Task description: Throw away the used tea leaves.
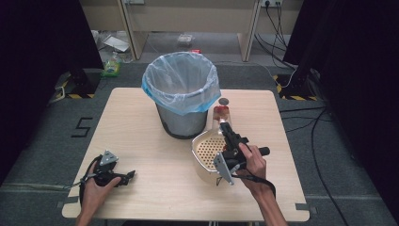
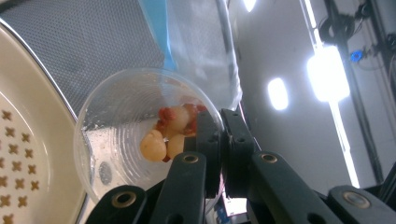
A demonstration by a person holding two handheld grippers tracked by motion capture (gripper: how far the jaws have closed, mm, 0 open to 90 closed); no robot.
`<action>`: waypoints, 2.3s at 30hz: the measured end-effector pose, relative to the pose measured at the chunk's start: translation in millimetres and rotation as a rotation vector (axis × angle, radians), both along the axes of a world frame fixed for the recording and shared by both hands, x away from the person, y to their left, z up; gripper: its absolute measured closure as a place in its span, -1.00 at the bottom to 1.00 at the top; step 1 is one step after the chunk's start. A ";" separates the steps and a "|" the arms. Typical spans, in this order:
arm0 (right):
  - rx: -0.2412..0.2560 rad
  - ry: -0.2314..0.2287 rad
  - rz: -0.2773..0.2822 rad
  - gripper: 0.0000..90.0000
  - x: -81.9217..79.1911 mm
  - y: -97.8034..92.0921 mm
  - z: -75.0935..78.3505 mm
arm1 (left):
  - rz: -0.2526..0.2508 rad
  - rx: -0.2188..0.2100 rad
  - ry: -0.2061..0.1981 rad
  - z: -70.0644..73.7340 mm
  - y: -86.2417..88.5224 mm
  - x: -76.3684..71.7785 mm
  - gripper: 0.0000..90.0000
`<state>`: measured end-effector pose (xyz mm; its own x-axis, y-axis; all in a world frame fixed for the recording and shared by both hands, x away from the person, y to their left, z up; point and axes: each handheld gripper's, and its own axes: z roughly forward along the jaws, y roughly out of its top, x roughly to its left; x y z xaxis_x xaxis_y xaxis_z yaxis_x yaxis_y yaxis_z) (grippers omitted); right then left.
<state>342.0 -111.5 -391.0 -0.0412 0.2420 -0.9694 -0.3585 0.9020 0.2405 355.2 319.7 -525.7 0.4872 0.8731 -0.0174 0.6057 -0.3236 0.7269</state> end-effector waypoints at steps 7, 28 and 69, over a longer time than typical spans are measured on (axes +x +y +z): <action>-0.023 -0.077 -0.005 0.95 -5.5 5.2 -2.9 | 0.000 -0.001 0.001 0.0 0.1 0.0 -1.00; -0.040 -0.220 -0.018 0.95 -2.1 5.7 -19.4 | 0.001 -0.002 0.001 -0.1 0.0 0.0 -1.00; -0.059 -0.240 -0.013 0.95 -1.6 13.6 -27.3 | 0.001 -0.001 0.001 -0.1 0.1 -0.2 -1.00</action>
<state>340.3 -97.9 -418.3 0.1946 0.1839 -0.9635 -0.3871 0.9169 0.0968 355.0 319.7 -525.8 0.4865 0.8735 -0.0186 0.6069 -0.3226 0.7263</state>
